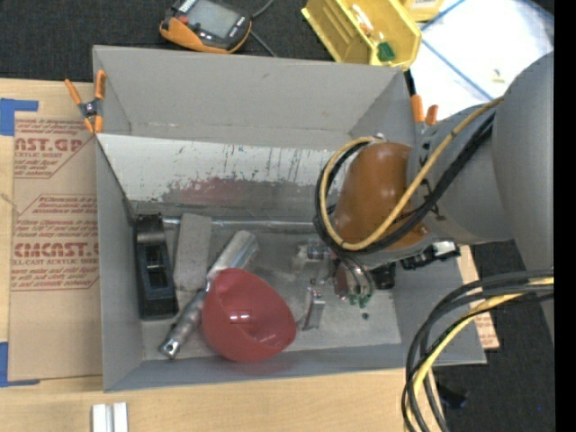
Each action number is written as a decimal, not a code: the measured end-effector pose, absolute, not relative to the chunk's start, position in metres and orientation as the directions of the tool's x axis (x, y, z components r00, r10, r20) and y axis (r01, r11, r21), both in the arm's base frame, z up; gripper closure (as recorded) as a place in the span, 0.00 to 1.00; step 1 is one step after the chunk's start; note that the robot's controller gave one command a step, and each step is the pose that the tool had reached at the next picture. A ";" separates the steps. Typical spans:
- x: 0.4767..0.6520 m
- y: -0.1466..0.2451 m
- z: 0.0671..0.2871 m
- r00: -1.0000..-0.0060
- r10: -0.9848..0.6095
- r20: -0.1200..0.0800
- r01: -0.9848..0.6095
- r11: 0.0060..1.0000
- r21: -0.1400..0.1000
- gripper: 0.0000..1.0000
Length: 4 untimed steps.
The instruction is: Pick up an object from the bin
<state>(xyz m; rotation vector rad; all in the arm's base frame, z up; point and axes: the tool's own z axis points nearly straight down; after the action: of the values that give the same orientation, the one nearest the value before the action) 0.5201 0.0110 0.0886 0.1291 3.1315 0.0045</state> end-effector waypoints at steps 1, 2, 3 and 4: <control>0.523 0.035 0.085 -0.990 0.142 -0.003 0.142 0.990 0.003 0.00; 0.567 0.005 0.070 -1.000 0.022 -0.007 0.022 1.000 0.001 0.00; 0.538 0.084 0.070 -0.997 0.080 -0.012 0.080 0.997 0.002 0.00; 0.560 0.036 0.070 -0.959 0.283 -0.011 0.283 0.959 0.005 0.00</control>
Offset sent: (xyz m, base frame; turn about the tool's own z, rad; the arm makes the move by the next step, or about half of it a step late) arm 0.0458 -0.0058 -0.0186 -0.0602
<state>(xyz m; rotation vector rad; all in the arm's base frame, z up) 0.5598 0.0361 0.0703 0.4480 3.0980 0.0054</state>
